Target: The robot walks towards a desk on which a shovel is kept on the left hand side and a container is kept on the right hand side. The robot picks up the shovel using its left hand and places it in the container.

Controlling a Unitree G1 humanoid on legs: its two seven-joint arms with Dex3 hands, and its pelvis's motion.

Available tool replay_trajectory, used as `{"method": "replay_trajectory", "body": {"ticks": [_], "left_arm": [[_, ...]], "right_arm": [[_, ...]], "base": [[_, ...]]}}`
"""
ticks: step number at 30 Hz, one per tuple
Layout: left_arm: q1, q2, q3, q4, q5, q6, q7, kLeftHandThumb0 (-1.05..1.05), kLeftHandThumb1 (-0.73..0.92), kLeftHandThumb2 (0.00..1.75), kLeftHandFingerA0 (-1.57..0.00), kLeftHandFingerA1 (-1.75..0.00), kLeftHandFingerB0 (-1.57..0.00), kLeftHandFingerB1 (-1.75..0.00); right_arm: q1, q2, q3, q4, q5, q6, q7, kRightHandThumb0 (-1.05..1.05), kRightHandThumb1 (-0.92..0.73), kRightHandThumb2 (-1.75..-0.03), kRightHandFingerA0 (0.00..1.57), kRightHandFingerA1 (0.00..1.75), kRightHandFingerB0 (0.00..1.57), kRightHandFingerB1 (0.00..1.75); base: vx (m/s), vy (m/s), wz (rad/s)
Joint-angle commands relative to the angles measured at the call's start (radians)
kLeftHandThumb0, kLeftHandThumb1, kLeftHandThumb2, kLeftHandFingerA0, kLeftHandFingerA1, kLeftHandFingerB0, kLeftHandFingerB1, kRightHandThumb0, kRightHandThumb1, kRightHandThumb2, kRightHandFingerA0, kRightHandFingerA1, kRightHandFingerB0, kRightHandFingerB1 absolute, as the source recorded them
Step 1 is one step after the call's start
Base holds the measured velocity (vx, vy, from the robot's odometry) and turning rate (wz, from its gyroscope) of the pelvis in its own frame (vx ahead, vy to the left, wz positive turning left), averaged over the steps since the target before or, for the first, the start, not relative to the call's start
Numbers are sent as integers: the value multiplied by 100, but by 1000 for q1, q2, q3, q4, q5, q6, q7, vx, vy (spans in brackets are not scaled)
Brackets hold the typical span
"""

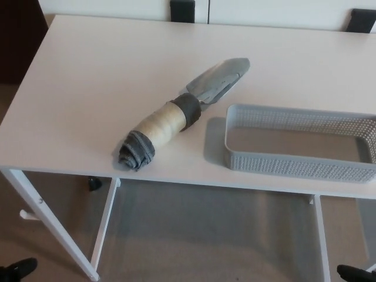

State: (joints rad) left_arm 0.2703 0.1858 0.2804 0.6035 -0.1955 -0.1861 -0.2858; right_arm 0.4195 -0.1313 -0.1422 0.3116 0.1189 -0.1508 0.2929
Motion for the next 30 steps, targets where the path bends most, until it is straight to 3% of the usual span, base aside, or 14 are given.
{"method": "replay_trajectory", "body": {"ticks": [1,2,7,11,12,13,14,15,17,22,23,25,26,30], "left_arm": [[35,7,-21,-56,30,-48,4,-38,45,69,-56,-53,-41,-45],[54,25,-51,-80,53,-82,-34,-31,57,57,-49,-43,-38,-34],[197,184,-199,-457,69,-184,-284,-48,50,55,-45,-39,-30,-31],[294,389,-187,-1067,-277,38,-505,-48,49,55,-42,-38,-31,-30],[280,410,-168,-1125,-331,57,-513,-52,48,55,-41,-39,-34,-31],[235,444,-126,-1223,-431,67,-520,-59,39,72,-37,-48,-30,-41],[192,463,-90,-1268,-487,48,-524,-58,38,71,-34,-46,-29,-41],[156,484,-54,-1313,-544,62,-504,-58,38,71,-34,-46,-31,-41],[24,478,-34,-1323,-612,48,-480,-63,40,76,-35,-50,-29,-44],[-260,570,40,-1347,-744,161,-308,-64,41,77,-33,-48,-30,-44],[-288,571,47,-1355,-755,182,-240,-54,47,55,-42,-37,-40,-33],[-391,510,16,-1345,-643,173,-123,-53,36,68,-43,-45,-35,-43],[-439,487,-4,-1331,-577,177,-99,-46,43,53,-49,-39,-38,-37],[-651,385,-104,-1200,-264,182,-77,-52,49,55,-43,-51,-29,-44]], "right_arm": [[-2,-18,-4,-15,0,3,-1,-38,-49,-70,55,52,41,46],[0,-22,-3,-20,-2,4,0,-39,-49,-70,55,52,40,46],[-4,-29,1,-38,-4,32,0,-39,-49,-70,55,52,39,46],[-11,-28,9,-33,-17,26,-9,-38,-49,-70,56,52,42,46],[-17,-26,9,-33,-14,29,-8,-38,-49,-70,56,52,42,46],[-28,-24,7,-31,-2,36,-3,-38,-49,-70,56,52,42,46],[-25,-24,6,-35,-2,37,-4,-33,-57,-57,61,45,44,38],[-22,-25,6,-39,-6,38,-8,-42,-47,-72,55,53,38,46],[-20,-28,7,-34,-17,26,-13,-34,-57,-57,61,44,44,38],[-24,-23,12,-43,-21,56,-26,-39,-49,-71,57,52,40,46],[-26,-19,9,-44,-16,62,-28,-37,-49,-70,58,52,41,46],[-26,-22,8,-42,-14,59,-25,-38,-49,-70,58,53,41,46],[-26,-22,9,-42,-17,56,-26,-38,-49,-70,58,53,42,46],[-22,-17,13,-51,-21,55,-30,-39,-49,-71,58,53,41,46]], "base": [[0,0,0],[0,0,0],[0,0,0],[0,0,0],[0,0,0],[0,0,0],[0,0,0],[0,0,0],[0,0,0],[0,0,0],[0,0,0],[0,0,0],[0,0,0],[0,0,0]]}}
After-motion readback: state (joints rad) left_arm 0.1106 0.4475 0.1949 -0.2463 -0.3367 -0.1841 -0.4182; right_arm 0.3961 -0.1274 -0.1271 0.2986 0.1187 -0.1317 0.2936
